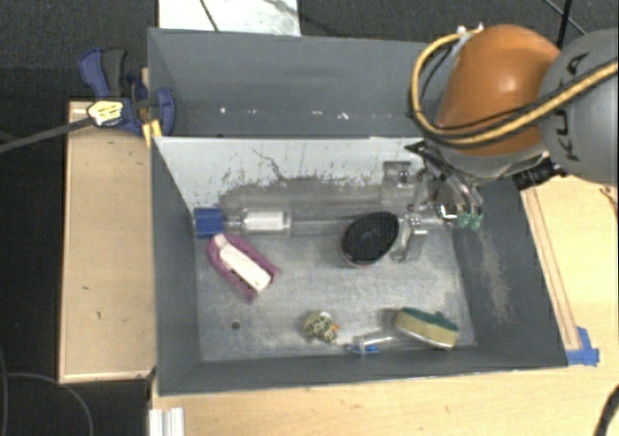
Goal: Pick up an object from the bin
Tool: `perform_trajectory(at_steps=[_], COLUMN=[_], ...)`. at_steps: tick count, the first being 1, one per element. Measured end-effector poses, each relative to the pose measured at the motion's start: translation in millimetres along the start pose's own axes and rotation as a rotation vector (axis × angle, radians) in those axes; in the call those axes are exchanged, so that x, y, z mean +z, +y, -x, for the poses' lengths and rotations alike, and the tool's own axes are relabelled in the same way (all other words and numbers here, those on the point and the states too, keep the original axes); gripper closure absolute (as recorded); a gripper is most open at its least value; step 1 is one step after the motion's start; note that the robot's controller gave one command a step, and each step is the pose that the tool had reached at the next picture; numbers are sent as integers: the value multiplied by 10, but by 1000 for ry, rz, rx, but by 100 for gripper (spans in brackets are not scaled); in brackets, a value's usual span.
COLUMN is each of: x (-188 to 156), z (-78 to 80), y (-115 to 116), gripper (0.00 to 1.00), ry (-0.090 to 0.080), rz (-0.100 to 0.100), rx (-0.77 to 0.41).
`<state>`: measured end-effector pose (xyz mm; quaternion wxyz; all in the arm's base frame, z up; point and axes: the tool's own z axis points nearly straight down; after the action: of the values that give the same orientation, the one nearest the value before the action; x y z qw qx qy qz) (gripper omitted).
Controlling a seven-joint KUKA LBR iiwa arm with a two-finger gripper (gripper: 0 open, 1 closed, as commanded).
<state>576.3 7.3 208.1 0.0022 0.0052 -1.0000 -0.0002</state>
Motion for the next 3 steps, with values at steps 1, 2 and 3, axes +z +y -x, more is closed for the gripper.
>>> perform_trajectory(at_steps=[1,2,3], x=[1340,1061,1071], z=[104,53,152], y=[-71,157,-21], gripper=[0,0,0], ry=[-28,-13,-15], rz=[0,2,2], rx=[-46,191,326])
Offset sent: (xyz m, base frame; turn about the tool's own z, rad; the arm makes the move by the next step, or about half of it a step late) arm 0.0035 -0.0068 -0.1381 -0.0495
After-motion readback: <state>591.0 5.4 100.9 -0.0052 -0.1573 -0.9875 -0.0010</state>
